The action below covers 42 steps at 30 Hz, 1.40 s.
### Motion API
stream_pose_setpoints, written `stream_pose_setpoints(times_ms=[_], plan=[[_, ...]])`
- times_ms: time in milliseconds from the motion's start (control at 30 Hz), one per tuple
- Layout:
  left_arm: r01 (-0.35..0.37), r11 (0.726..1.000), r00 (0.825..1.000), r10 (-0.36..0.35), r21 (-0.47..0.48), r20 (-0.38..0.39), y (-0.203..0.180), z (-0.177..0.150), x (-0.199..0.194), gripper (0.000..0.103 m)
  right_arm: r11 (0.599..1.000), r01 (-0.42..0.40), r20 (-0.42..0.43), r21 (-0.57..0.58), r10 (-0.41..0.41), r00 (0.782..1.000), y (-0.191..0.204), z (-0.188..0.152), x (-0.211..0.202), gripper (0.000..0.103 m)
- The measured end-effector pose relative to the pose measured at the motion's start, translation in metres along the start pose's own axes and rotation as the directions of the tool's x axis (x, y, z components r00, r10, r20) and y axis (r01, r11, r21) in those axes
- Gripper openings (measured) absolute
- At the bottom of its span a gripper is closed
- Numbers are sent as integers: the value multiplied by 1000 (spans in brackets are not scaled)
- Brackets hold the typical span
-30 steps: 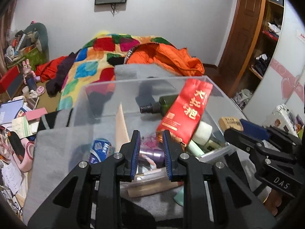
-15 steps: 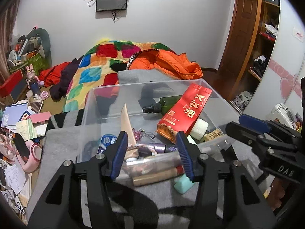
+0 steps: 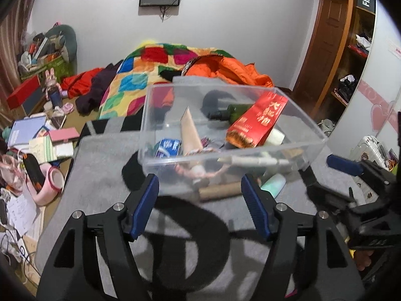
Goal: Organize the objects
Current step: 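Open both grippers to drop the keychain and eraser into the box, then grasp the mint green bottle with right gripper while left grasps the red-banded wooden tube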
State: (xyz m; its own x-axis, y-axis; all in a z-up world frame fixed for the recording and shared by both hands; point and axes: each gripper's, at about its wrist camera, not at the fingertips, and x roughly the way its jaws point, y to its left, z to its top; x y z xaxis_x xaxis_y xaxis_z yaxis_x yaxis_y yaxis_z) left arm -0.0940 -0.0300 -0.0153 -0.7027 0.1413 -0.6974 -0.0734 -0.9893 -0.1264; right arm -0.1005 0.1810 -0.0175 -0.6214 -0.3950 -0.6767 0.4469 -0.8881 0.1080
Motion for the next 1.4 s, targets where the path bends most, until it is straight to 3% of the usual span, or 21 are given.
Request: stream_pose_setpoints(times_ms=[233,433,500,600,700,867,1100,1400], plan=[[-23,1000,998,22,-10,-60,11,-17,10,72,999,-29,-151,-37,23,988,11,-10,50,83],[-19,998,996,14,-54,-83,22,-25,14,77,997,-30,-196,-73,15,981,16,-7,73,83],[-17,998,996,12,-59,-92,22,-25,16,77,997,-20,-188,-73,6,982,16,-9,75,83],[-13,998,994,6,-58,-109,17,-24,21,78,997,-29,-169,-73,17,985,14,-12,70,71],[-11,999,992,5,-44,-125,6,-23,28,79,998,-49,-151,-43,42,988,5,-17,61,71],[-26,1000,990,24,-17,-138,-17,-18,39,94,996,-74,-101,47,79,992,-21,-22,38,71],[-38,999,977,36,-4,-212,-44,-11,67,94,989,-89,-19,121,92,996,-50,-25,7,71],[-122,992,966,109,-43,-234,-57,-4,86,95,985,-123,-9,123,125,992,-57,-28,8,71]])
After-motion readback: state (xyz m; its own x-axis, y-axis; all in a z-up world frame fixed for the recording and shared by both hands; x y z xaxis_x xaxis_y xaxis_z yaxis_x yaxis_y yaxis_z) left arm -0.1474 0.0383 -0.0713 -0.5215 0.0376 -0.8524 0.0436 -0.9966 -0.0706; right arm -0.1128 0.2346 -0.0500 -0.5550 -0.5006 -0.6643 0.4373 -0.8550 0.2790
